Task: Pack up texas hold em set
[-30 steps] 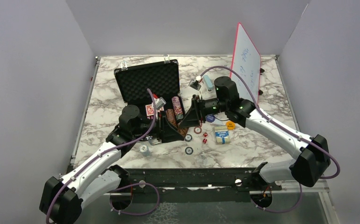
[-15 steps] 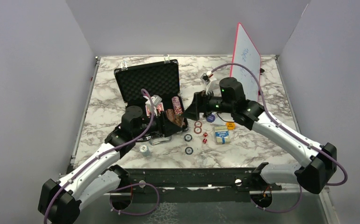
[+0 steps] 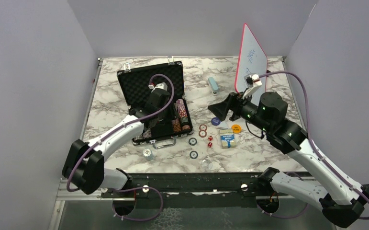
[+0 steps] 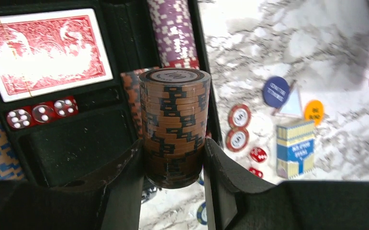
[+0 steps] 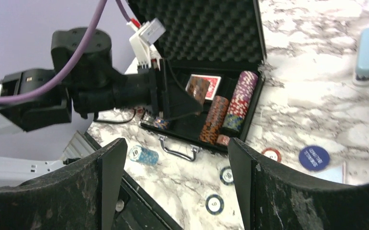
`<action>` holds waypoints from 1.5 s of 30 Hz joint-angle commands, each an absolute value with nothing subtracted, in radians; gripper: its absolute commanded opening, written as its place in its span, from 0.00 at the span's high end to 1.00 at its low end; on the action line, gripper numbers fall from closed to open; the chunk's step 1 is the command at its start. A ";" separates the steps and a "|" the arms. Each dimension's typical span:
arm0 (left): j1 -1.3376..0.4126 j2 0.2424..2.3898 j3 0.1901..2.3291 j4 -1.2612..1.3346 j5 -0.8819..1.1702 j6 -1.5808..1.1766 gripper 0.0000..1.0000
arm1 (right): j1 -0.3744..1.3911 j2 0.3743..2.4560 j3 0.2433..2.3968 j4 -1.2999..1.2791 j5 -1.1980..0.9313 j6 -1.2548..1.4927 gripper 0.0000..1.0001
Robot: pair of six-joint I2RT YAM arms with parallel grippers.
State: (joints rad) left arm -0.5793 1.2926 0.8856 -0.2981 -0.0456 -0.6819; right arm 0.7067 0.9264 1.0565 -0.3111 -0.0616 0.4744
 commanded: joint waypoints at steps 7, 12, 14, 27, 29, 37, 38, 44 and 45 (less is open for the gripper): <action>-0.599 1.492 1.102 -0.351 -0.332 -0.760 1.00 | 0.709 0.712 0.920 -0.434 0.045 0.550 0.20; -0.601 1.589 1.164 -0.354 -0.362 -0.754 1.00 | 0.709 0.679 0.919 -0.478 0.062 0.549 0.20; -0.605 1.617 1.175 -0.358 -0.360 -0.750 1.00 | 0.709 0.671 0.927 -0.488 0.067 0.541 0.20; -0.615 1.695 1.200 -0.378 -0.428 -0.723 1.00 | 0.709 0.654 0.926 -0.510 0.046 0.561 0.20; -0.617 1.695 1.204 -0.378 -0.432 -0.721 1.00 | 0.709 0.652 0.927 -0.512 0.050 0.560 0.20; -0.618 1.730 1.238 -0.375 -0.462 -0.725 1.00 | 0.709 0.665 0.922 -0.505 0.047 0.555 0.20; -0.619 1.736 1.240 -0.375 -0.467 -0.730 1.00 | 0.709 0.667 0.923 -0.500 0.041 0.550 0.20; -0.621 1.769 1.236 -0.372 -0.497 -0.750 1.00 | 0.709 0.667 0.915 -0.491 0.024 0.546 0.20; -0.622 1.773 1.233 -0.374 -0.496 -0.751 1.00 | 0.709 0.665 0.912 -0.492 0.025 0.546 0.20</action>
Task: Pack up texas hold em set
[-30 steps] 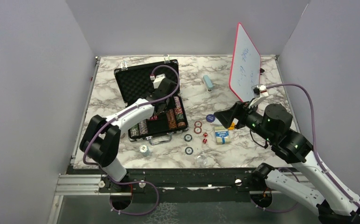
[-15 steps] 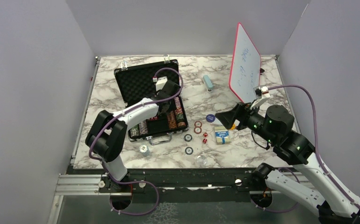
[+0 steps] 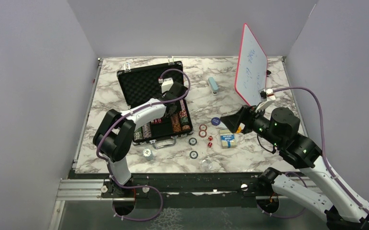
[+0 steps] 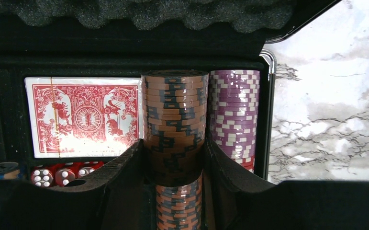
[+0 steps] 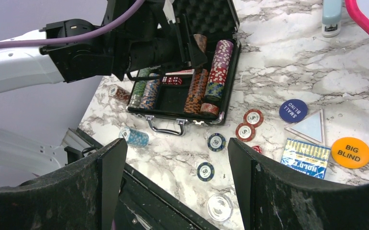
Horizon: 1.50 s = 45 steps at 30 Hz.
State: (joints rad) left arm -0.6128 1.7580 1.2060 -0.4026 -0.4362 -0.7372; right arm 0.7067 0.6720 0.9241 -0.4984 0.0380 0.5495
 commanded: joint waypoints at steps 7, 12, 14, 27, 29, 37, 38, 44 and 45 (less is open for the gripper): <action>-0.627 1.774 1.189 -0.376 -0.478 -0.767 1.00 | 0.709 0.666 0.906 -0.506 0.031 0.540 0.20; -0.632 1.761 1.174 -0.401 -0.440 -0.781 1.00 | 0.709 0.671 0.894 -0.495 0.034 0.537 0.20; -0.632 1.761 1.170 -0.415 -0.413 -0.789 1.00 | 0.709 0.677 0.894 -0.486 0.033 0.537 0.20; -0.632 1.784 1.208 -0.425 -0.267 -0.733 0.58 | 0.709 0.686 0.896 -0.474 0.032 0.543 0.20; -0.632 1.776 1.220 -0.439 -0.282 -0.726 0.51 | 0.709 0.687 0.896 -0.476 0.032 0.545 0.20; -0.632 1.709 1.252 -0.476 -0.334 -0.690 0.35 | 0.709 0.697 0.914 -0.483 0.041 0.533 0.20; -0.633 1.707 1.255 -0.480 -0.339 -0.684 0.33 | 0.709 0.700 0.917 -0.485 0.042 0.532 0.20; -0.632 1.568 1.257 -0.490 -0.367 -0.627 0.28 | 0.709 0.737 0.940 -0.494 0.031 0.512 0.20; -0.632 1.538 1.254 -0.490 -0.376 -0.611 0.28 | 0.709 0.749 0.945 -0.496 0.024 0.508 0.20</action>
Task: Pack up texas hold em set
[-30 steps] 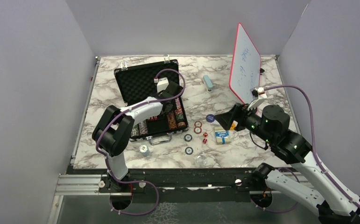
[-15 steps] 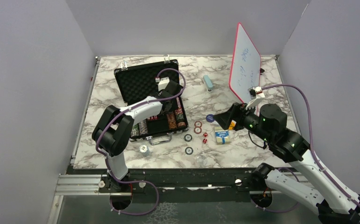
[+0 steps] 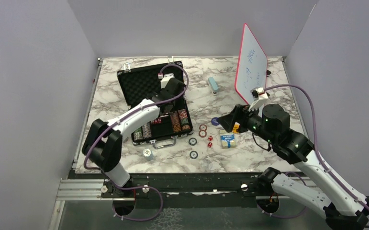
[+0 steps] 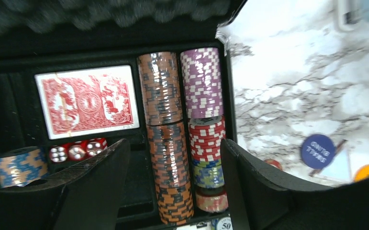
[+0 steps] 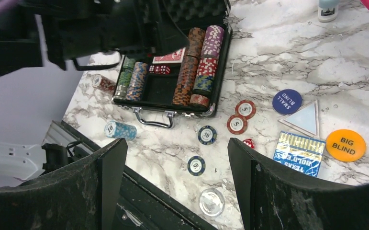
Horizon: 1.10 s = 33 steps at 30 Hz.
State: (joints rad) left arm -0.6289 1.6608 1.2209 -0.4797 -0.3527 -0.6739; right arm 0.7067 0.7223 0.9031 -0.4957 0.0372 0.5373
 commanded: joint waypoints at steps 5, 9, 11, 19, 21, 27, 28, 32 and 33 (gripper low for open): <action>-0.632 1.346 1.242 -0.492 -0.481 -0.524 0.28 | 0.709 0.840 0.959 -0.475 -0.078 0.485 0.22; -0.632 1.196 1.277 -0.492 -0.536 -0.421 0.26 | 0.722 0.944 0.951 -0.429 -0.158 0.505 0.26; -0.632 1.126 1.302 -0.491 -0.551 -0.371 0.25 | 0.771 0.995 0.940 -0.390 -0.142 0.516 0.26; -0.632 0.978 1.377 -0.492 -0.569 -0.241 0.18 | 1.132 1.305 1.022 -0.293 0.112 0.532 0.23; -0.633 0.958 1.387 -0.492 -0.569 -0.235 0.16 | 1.201 1.399 1.065 -0.260 0.154 0.530 0.22; -0.632 0.920 1.401 -0.493 -0.555 -0.197 0.14 | 1.306 1.652 1.216 -0.187 0.162 0.491 0.20; -0.632 0.910 1.396 -0.494 -0.556 -0.194 0.14 | 1.318 1.696 1.253 -0.192 0.176 0.487 0.19; -0.632 0.870 1.365 -0.494 -0.562 -0.197 0.13 | 1.370 1.906 1.468 -0.331 0.235 0.488 0.18; -0.632 0.862 1.359 -0.493 -0.565 -0.199 0.13 | 1.376 1.952 1.520 -0.364 0.249 0.494 0.18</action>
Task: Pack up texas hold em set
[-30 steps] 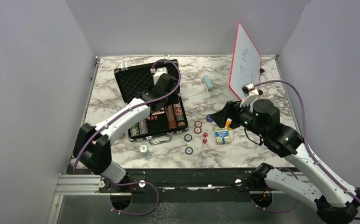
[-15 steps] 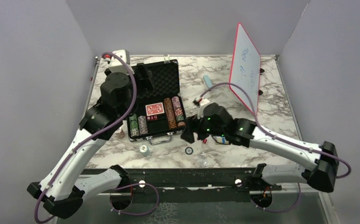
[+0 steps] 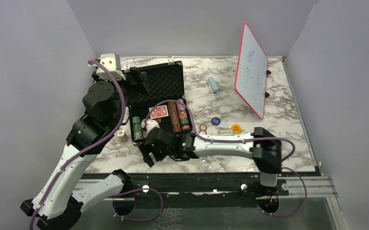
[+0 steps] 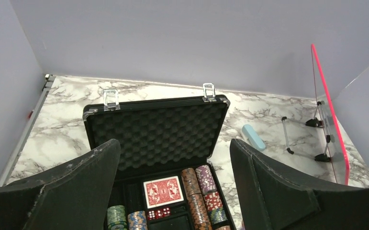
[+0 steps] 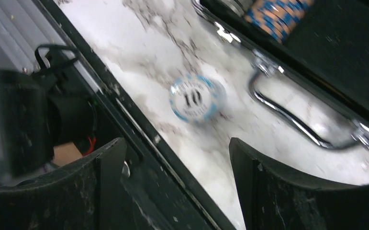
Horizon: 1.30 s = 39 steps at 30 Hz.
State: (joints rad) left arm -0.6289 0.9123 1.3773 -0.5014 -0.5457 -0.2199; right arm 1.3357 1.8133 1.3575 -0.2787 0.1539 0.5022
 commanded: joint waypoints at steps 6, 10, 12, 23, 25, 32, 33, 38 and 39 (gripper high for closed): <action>-0.632 0.838 1.357 -0.499 -0.558 -0.203 0.12 | 1.381 2.096 1.659 -0.412 0.342 0.546 0.19; -0.632 0.820 1.315 -0.500 -0.558 -0.212 0.12 | 1.381 2.160 1.723 -0.475 0.407 0.570 0.22; -0.632 0.813 1.305 -0.500 -0.558 -0.213 0.12 | 1.381 2.176 1.736 -0.478 0.408 0.567 0.27; -0.632 0.828 1.304 -0.501 -0.545 -0.228 0.12 | 1.381 2.151 1.709 -0.386 0.369 0.527 0.68; -0.632 0.834 1.315 -0.502 -0.536 -0.226 0.12 | 1.381 2.101 1.670 -0.361 0.358 0.516 0.69; -0.632 0.837 1.308 -0.505 -0.505 -0.245 0.12 | 1.355 1.783 1.395 -0.218 0.321 0.473 0.69; -0.632 0.837 1.305 -0.506 -0.492 -0.247 0.12 | 1.341 1.729 1.353 -0.205 0.307 0.473 0.69; -0.633 0.855 1.267 -0.506 -0.343 -0.234 0.10 | 1.225 1.449 1.185 -0.163 0.196 0.469 0.69; -0.632 0.863 1.255 -0.507 -0.291 -0.218 0.09 | 1.202 1.407 1.167 -0.165 0.170 0.461 0.69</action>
State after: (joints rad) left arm -0.6289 0.8444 1.2915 -0.5114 -0.4698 -0.2390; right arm 1.2942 1.5925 1.2282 -0.2794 0.2600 0.4828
